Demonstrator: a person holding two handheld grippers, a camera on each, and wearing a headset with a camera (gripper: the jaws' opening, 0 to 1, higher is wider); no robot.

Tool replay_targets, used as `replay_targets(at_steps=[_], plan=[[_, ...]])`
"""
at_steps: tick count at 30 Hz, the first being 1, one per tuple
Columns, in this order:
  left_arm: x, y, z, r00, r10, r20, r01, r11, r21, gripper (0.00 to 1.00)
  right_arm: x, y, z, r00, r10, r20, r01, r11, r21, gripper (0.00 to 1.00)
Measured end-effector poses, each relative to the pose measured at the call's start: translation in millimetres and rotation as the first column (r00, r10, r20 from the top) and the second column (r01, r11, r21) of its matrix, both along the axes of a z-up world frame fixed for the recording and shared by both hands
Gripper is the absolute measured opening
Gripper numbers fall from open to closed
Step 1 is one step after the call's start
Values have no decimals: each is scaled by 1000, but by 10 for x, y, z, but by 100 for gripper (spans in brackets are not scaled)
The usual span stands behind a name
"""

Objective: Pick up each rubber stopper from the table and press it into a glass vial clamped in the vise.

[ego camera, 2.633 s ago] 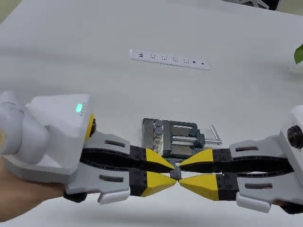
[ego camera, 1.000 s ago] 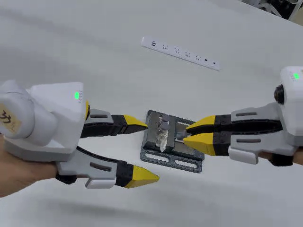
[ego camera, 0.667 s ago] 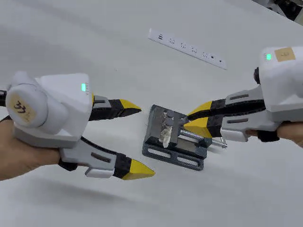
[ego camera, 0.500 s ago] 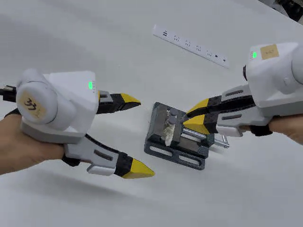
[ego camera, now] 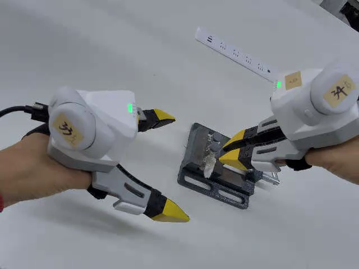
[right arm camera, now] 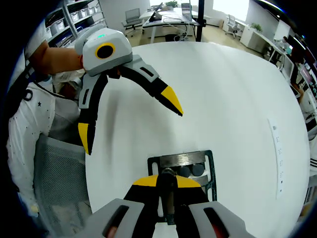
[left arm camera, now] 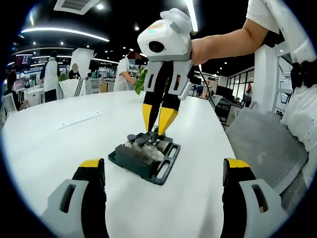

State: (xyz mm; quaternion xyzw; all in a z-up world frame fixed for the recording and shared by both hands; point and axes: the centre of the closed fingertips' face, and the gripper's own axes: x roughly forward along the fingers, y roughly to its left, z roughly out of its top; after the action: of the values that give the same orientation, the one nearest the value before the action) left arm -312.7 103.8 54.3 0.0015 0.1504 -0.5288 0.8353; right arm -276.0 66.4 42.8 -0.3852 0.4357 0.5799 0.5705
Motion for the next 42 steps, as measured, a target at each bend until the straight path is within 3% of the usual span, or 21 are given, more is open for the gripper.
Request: replay_targets(at_steps=[14,26,36,42], plan=[[45,-16,22,1000,13,-5,-13,999,-38,99,9,-30,-131,1000,20,-11,-21,998,-63,5],[19,-30,10,1000,13,-13,-14,999,-52,99,-13,-16,-152,999,30,-17,-32,997,-74,5],[10,-24,-7,1000,14,-19,-15,998,-53,99,-43,1,-168,997,78,4,-77,989,-123,5],[17,-19,1,1000,17,-20,-18,998,-61,99,-48,7,-179,992,121,47,-111,979,-172,5]])
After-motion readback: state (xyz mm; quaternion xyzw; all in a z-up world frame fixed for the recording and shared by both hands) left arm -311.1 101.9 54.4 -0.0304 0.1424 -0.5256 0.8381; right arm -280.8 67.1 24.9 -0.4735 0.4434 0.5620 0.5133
